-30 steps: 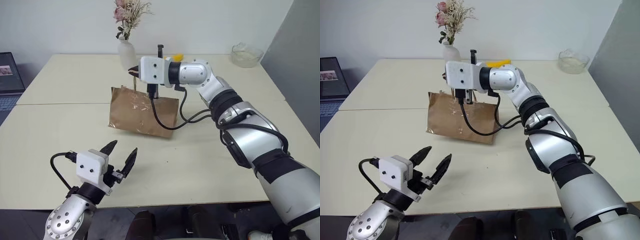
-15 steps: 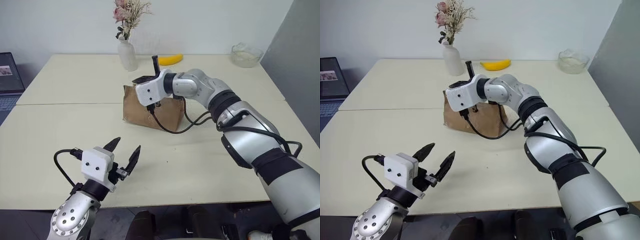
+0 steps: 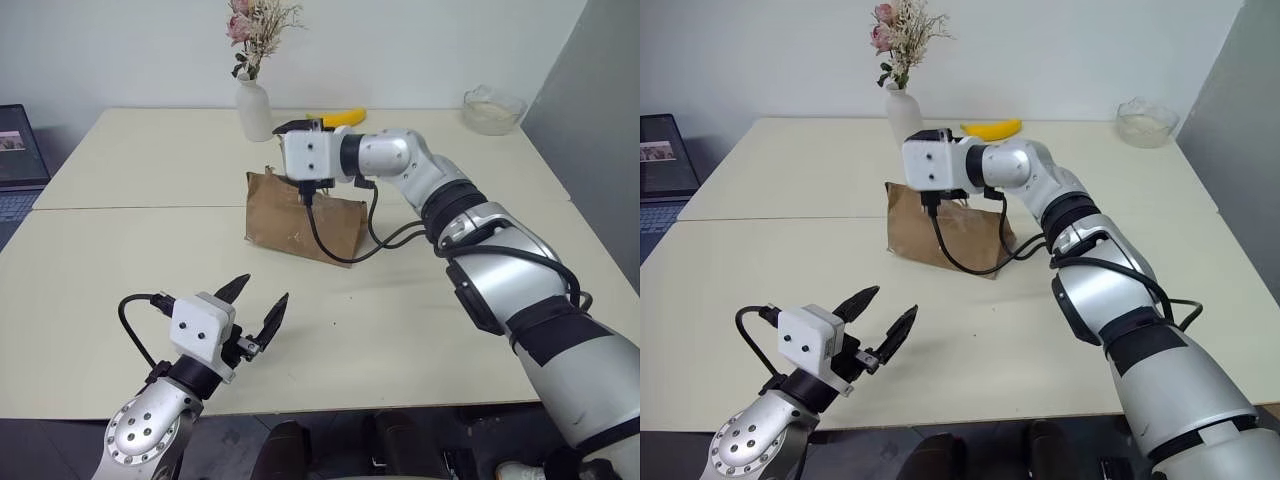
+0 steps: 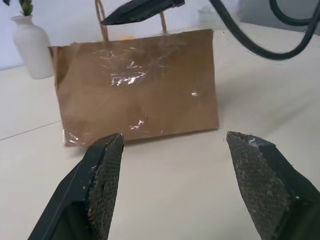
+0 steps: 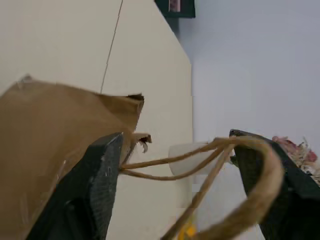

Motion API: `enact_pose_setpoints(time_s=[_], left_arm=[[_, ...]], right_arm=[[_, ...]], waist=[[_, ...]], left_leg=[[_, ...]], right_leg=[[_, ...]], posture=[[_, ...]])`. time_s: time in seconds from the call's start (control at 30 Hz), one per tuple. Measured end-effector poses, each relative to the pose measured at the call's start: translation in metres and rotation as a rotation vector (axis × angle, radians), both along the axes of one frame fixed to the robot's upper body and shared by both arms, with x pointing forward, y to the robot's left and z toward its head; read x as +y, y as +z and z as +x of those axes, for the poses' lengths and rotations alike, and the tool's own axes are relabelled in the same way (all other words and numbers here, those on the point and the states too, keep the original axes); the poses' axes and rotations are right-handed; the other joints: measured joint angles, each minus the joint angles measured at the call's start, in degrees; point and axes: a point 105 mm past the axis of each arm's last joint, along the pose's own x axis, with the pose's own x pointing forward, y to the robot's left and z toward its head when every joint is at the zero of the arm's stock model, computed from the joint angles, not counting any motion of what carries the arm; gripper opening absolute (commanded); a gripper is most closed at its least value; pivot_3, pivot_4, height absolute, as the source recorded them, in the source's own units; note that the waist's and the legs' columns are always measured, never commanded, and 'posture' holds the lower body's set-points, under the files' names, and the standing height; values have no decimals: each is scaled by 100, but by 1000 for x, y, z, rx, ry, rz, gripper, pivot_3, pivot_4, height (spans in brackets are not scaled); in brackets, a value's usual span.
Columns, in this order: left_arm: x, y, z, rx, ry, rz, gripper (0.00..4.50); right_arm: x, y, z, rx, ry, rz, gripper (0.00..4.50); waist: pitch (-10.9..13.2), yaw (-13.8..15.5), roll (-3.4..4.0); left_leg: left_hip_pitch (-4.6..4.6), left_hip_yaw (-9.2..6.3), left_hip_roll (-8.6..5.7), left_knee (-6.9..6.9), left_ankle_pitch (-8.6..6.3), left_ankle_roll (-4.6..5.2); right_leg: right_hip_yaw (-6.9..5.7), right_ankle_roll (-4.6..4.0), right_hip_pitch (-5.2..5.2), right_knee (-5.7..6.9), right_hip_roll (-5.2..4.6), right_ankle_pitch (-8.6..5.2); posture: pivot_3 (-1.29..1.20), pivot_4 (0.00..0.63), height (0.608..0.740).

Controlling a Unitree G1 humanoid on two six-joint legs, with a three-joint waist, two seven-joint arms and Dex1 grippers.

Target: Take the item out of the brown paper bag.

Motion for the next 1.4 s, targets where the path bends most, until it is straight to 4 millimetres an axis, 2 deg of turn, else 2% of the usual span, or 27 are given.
enact_pose_setpoints(time_s=[0.13, 0.23, 0.37, 0.43, 0.47, 0.53, 0.6, 0.67, 0.77, 0.83, 0.97, 1.07, 1.4], left_arm=[[-2, 1, 3, -1, -39, 12, 3446], [-4, 2, 4, -4, -70, 17, 3446], [-3, 3, 4, -2, -88, 27, 3446], [-3, 3, 4, -1, -93, 31, 3446], [-1, 3, 4, 1, -92, 35, 3446], [2, 1, 2, 20, -98, 41, 3446], [8, -3, -1, 52, -96, 43, 3446], [12, -4, -4, 73, -109, 52, 3446], [15, -8, -10, 106, -136, 69, 3446], [19, -11, -15, 134, -150, 81, 3446], [22, -13, -18, 172, -199, 112, 3446], [21, -13, -22, 202, -267, 155, 3446], [26, -7, -23, 222, -276, 114, 3446]], right_arm=[[-14, 22, 1, 181, 19, 148, 3340], [-33, 47, 1, 323, 51, 311, 3340], [-57, 91, -8, 360, 131, 488, 3340], [-67, 97, -17, 358, 168, 515, 3340], [-76, 92, -23, 370, 188, 513, 3340], [-95, 61, -38, 428, 196, 467, 3340], [-105, 18, -49, 547, 165, 436, 3340], [-105, -9, -61, 646, 142, 429, 3340], [-106, -25, -83, 655, 124, 357, 3340], [-105, -43, -96, 658, 110, 296, 3340], [-91, -105, -113, 793, 56, 189, 3340], [-77, -134, -112, 840, -12, 179, 3340], [-38, -172, -77, 871, -228, 254, 3340]], waist=[[0, 1, 0], [0, 4, 0], [0, 5, 0], [-2, 7, -4], [-5, 17, -7], [-15, 64, -22], [-5, 66, -6], [3, 35, 5], [7, -11, 12], [6, -14, 11], [6, -8, 10], [6, -16, 11], [0, -10, 0]], left_leg=[[1, -2, 1, 0, 0, 0], [-1, -4, 0, 0, 0, 0], [-1, -6, 1, -4, 0, 0], [-1, -9, 1, -5, 0, 0], [0, -22, 0, -2, 0, 0], [-2, -41, -4, 1, -1, 0], [-9, -32, -9, 2, 0, 0], [-6, -28, -8, 4, 0, 0], [9, -25, -2, 2, 0, 0], [15, -32, 0, 0, 0, 0], [18, -35, 1, 2, 0, 0], [19, -25, 1, 2, 0, -1], [9, -26, -1, 1, 0, -1]], right_leg=[[0, -18, 2, 0, 1, 15], [-2, -18, 2, -1, 1, 16], [-3, -18, 2, -4, 1, 15], [-5, -17, 5, -6, 1, 14], [-13, -15, 14, -8, 1, 12], [-26, 12, 22, -11, -4, -4], [-15, 14, 13, -5, -11, -2], [-13, 15, 9, 1, -11, -2], [-14, 15, 10, 8, -3, -5], [-17, 4, 15, 8, 6, -12], [-17, -22, 17, 12, 11, -28], [-9, -22, 14, 12, 14, -28], [-9, -20, 11, 3, 12, -27]], posture=[[0, 150, 740], [0, 150, 740], [0, 150, 740], [0, 150, 740], [0, 150, 740], [0, 150, 740], [0, 150, 740], [0, 150, 740], [0, 150, 740], [0, 150, 740], [0, 150, 740], [0, 150, 740], [0, 150, 740]])
